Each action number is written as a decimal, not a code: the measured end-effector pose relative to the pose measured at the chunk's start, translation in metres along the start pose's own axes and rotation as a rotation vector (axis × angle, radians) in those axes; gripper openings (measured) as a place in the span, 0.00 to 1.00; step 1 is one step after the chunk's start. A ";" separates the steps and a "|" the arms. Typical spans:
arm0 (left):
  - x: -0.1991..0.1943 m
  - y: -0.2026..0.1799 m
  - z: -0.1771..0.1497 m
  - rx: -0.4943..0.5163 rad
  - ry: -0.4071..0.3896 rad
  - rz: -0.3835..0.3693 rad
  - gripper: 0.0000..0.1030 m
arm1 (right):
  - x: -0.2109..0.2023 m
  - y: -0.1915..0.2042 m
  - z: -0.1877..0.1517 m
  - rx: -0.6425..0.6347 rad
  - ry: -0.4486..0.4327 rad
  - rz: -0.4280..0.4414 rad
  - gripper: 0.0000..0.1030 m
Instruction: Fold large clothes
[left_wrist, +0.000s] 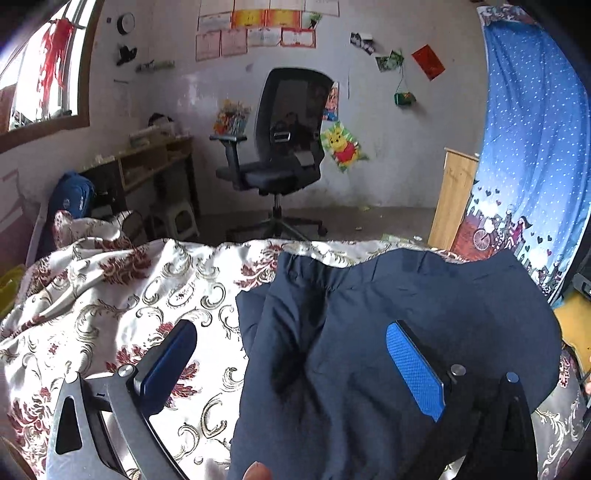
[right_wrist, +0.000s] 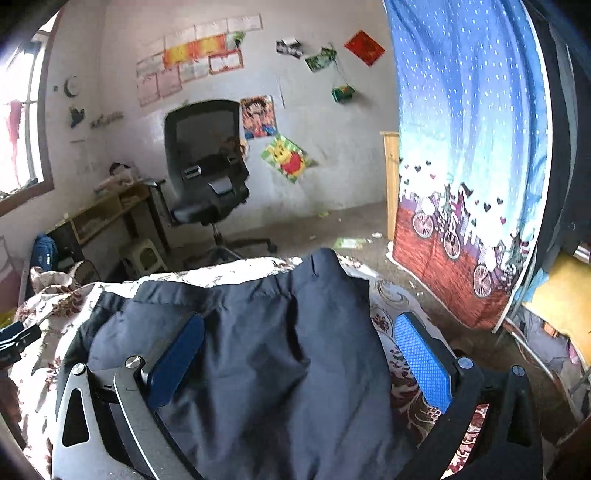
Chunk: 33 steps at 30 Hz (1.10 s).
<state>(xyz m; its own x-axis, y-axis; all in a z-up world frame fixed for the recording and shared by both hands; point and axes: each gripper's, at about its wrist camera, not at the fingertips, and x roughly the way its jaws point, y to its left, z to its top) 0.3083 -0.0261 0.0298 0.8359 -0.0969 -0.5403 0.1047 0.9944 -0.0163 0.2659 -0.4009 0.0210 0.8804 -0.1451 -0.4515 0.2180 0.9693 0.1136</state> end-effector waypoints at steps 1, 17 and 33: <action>-0.006 -0.001 -0.001 0.004 -0.012 -0.001 1.00 | -0.005 0.003 -0.001 -0.006 -0.005 0.003 0.99; -0.113 0.004 -0.021 -0.019 -0.168 -0.045 1.00 | -0.095 0.037 -0.030 -0.037 -0.023 0.103 0.99; -0.198 0.018 -0.062 0.031 -0.156 0.002 1.00 | -0.188 0.073 -0.057 -0.128 -0.065 0.121 0.99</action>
<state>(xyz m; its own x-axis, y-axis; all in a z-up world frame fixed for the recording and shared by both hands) 0.1111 0.0132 0.0838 0.9094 -0.1030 -0.4030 0.1177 0.9930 0.0120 0.0922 -0.2913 0.0638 0.9231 -0.0344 -0.3829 0.0572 0.9972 0.0483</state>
